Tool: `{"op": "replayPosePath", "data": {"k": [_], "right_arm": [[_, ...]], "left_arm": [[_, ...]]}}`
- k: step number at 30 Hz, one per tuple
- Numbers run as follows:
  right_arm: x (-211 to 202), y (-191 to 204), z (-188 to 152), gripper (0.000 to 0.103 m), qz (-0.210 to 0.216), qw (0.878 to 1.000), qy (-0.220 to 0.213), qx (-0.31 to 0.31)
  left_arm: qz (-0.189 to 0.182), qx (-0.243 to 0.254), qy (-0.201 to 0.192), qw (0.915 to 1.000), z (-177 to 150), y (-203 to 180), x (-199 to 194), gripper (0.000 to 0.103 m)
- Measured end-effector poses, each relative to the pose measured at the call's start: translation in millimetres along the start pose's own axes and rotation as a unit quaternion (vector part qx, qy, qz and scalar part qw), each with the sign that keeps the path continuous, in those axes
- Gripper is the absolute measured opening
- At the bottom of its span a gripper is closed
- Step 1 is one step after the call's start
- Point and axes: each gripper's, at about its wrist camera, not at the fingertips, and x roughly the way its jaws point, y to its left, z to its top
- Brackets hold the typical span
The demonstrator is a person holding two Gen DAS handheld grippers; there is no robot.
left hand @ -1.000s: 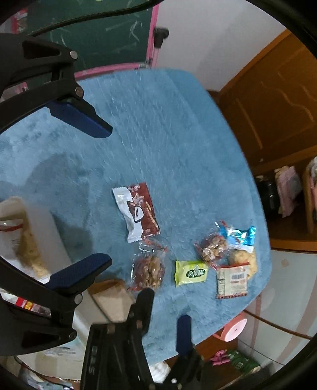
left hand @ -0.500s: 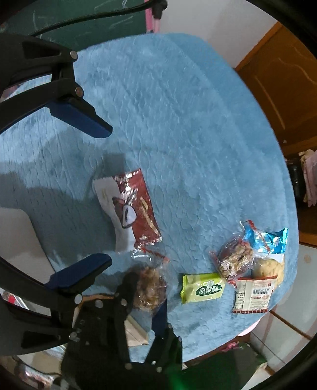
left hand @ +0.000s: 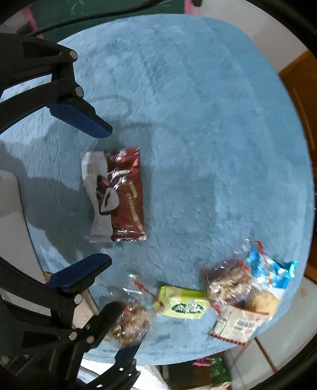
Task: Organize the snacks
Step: 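Grasp the brown chocolate wrapper with the left tool while the right tool grasps the clear nut bag, then carry both snacks over the white tray and open both tools inside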
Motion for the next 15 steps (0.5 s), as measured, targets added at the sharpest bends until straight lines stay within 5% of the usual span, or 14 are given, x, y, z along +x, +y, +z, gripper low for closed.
{"op": "replayPosePath", "data": {"k": [5, 9, 11, 15], "right_arm": [[-6.2, -18.5, -3.7, 0.048, 0.0, 1.0, -0.009, 0.024], [-18.3, -35.8, -11.9, 0.048, 0.005, 0.999, -0.02, 0.042], [-24.4, -41.0, -15.6, 0.048, 0.007, 0.999, -0.024, 0.047], [-41.0, -45.5, -20.3, 0.048, 0.01, 0.998, -0.037, 0.047]], "left_arm": [[0.013, -0.027, 0.025, 0.9993, -3.6, 2.8, 21.1, 0.078], [0.02, -0.03, -0.003, 0.9993, -7.0, 4.7, 17.5, 0.059], [0.027, -0.029, -0.015, 0.9991, -8.4, 6.2, 11.7, 0.03], [0.0, -0.037, -0.031, 0.9988, -16.3, 15.3, -0.4, 0.026]]}}
